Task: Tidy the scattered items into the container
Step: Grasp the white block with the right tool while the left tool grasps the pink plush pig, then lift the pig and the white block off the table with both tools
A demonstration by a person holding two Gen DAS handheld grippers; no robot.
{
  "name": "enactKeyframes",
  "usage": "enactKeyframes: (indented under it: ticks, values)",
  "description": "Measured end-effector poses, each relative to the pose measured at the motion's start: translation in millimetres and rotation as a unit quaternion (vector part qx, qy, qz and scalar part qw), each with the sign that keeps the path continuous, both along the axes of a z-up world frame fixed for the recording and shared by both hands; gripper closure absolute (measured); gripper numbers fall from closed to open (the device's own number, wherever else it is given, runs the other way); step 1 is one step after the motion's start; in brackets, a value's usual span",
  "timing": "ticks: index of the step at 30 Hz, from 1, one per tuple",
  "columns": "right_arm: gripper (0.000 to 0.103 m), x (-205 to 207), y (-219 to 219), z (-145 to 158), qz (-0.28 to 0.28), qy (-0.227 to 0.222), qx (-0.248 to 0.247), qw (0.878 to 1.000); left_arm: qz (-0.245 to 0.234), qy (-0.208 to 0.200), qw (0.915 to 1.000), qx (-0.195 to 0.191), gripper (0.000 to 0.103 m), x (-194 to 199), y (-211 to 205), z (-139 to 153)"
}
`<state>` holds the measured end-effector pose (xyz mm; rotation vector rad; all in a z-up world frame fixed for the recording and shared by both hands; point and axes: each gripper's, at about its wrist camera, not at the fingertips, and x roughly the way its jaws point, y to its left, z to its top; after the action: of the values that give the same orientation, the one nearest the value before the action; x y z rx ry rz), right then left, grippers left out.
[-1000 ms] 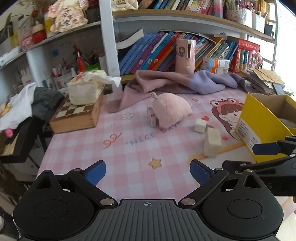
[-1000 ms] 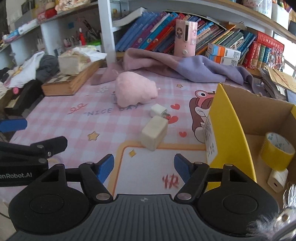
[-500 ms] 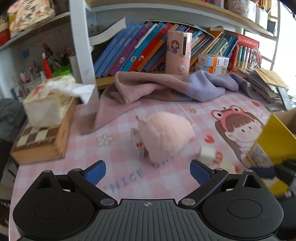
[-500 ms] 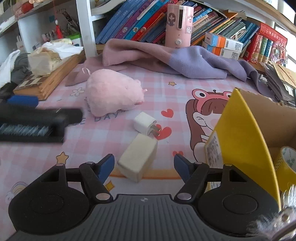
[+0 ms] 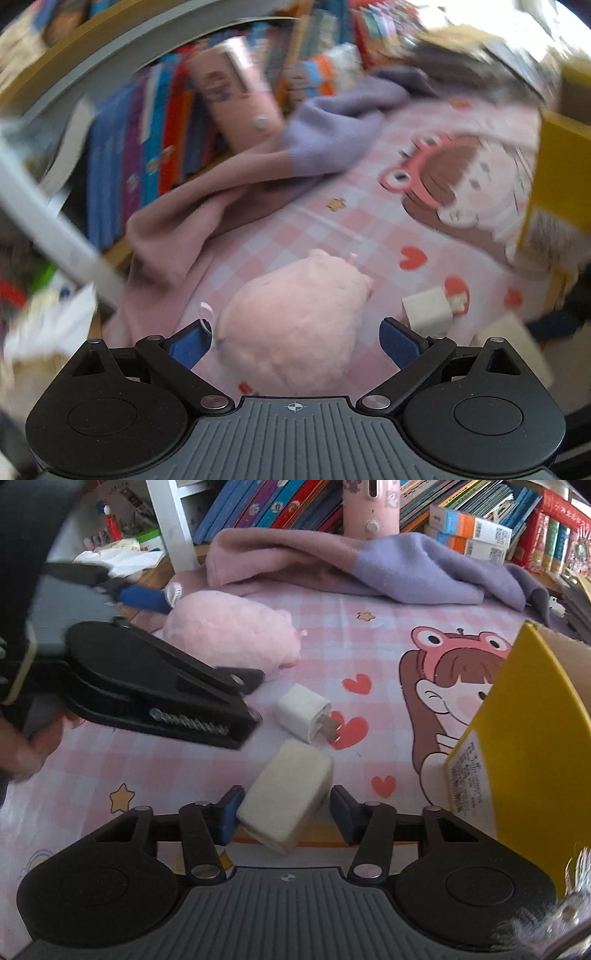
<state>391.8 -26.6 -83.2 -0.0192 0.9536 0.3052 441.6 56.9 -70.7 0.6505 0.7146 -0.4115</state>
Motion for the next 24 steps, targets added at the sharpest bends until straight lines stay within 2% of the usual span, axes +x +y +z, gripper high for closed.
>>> enactKeyframes:
  ticks: [2, 4, 8, 9, 10, 13, 17, 19, 21, 24]
  values:
    - [0.055, 1, 2, 0, 0.000, -0.003, -0.003, 1.000, -0.014, -0.003, 0.9995, 0.030, 0.004, 2, -5, -7]
    - [0.057, 0, 2, -1, 0.001, -0.004, -0.005, 1.000, -0.017, 0.000, 0.9989, 0.043, 0.004, 5, -8, -12]
    - [0.065, 0, -2, 0, 0.000, -0.003, -0.004, 1.000, -0.004, -0.001, 0.9990, 0.045, 0.007, 12, -7, -17]
    - [0.068, -1, -3, 1, 0.000, -0.004, -0.003, 1.000, 0.001, -0.005, 0.9990, 0.045, 0.017, 12, -7, -17]
    - [0.069, -1, -4, 1, 0.000, -0.004, -0.004, 1.000, 0.005, -0.010, 0.9989, 0.045, 0.022, 12, -7, -17]
    - [0.073, -4, -6, 3, -0.002, -0.005, -0.001, 1.000, 0.015, 0.005, 0.9998, 0.010, 0.029, 9, -1, -7]
    - [0.075, -7, -12, 9, -0.008, -0.005, 0.016, 1.000, 0.032, 0.022, 0.9972, -0.063, 0.029, -5, 15, 17]
    - [0.075, -9, -15, 15, -0.007, -0.010, 0.022, 1.000, 0.049, 0.019, 0.9951, -0.084, 0.029, -18, 23, 30]
    - [0.075, -14, -18, 22, -0.001, -0.018, 0.026, 0.999, 0.070, 0.023, 0.9915, -0.107, 0.029, -32, 32, 39]
    - [0.075, -24, -23, 33, 0.007, -0.032, 0.028, 0.999, 0.107, 0.043, 0.9817, -0.151, 0.029, -55, 48, 47]
